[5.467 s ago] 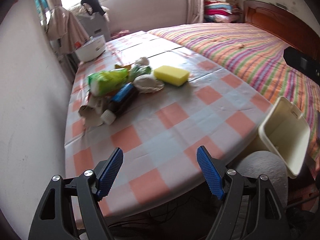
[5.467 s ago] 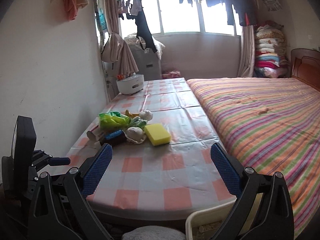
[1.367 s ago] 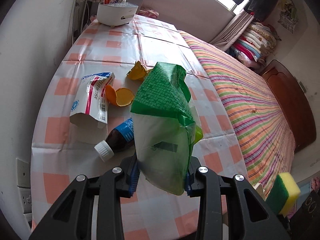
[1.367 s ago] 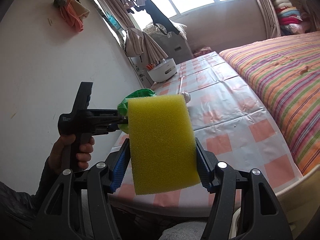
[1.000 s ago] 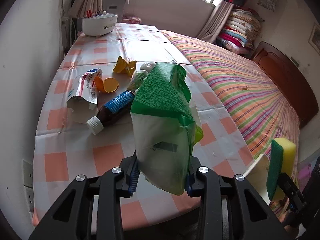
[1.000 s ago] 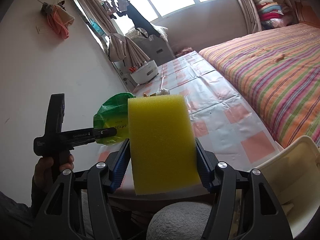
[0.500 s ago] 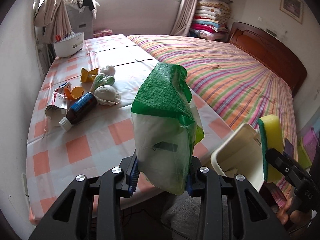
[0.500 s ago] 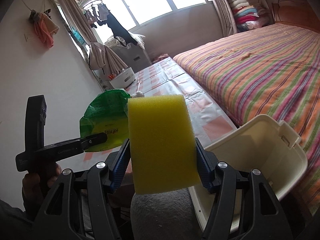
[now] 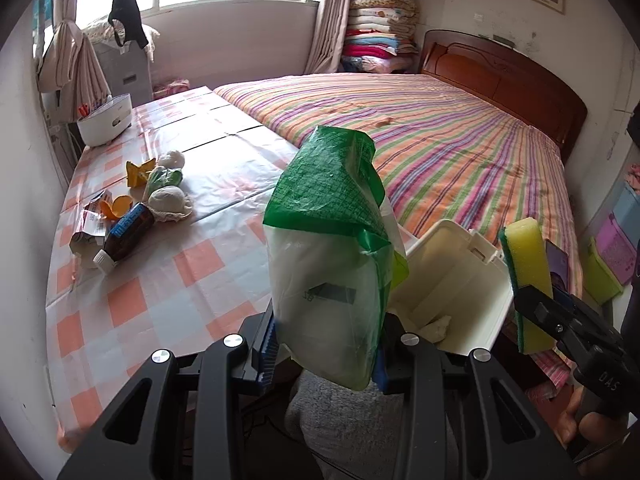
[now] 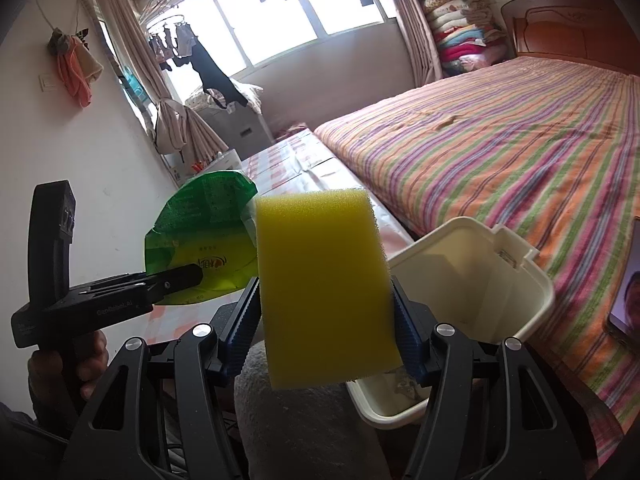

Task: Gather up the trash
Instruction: 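Carry the sponge into the cream bin and open the right tool while the left holds the bag, then move the green bag over the cream bin and open the left tool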

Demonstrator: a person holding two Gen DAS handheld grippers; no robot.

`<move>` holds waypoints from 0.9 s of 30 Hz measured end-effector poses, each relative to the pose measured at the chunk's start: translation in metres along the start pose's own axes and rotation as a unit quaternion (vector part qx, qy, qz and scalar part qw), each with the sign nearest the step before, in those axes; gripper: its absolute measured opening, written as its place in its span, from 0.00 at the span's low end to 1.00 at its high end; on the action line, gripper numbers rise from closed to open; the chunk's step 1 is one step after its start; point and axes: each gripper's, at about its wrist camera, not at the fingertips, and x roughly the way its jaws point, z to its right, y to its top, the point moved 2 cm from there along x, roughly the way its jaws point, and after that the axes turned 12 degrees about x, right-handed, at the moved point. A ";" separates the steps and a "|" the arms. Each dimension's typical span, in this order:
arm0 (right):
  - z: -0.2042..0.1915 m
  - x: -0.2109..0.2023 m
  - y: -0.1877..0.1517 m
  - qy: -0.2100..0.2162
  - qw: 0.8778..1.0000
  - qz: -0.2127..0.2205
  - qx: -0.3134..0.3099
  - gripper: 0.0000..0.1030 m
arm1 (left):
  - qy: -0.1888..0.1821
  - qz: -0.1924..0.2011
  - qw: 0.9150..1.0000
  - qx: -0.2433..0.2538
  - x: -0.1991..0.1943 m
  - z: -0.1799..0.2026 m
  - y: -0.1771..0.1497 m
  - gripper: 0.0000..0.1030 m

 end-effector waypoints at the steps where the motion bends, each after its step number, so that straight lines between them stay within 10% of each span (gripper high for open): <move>1: 0.002 -0.002 -0.001 -0.004 1.000 0.002 -0.001 0.59 | 0.000 0.002 1.000 0.003 -0.002 0.003 0.000 0.35; 27: 0.034 -0.012 0.023 -0.033 0.997 0.060 0.023 0.75 | -0.005 -0.003 1.000 0.031 0.003 0.030 0.011 0.35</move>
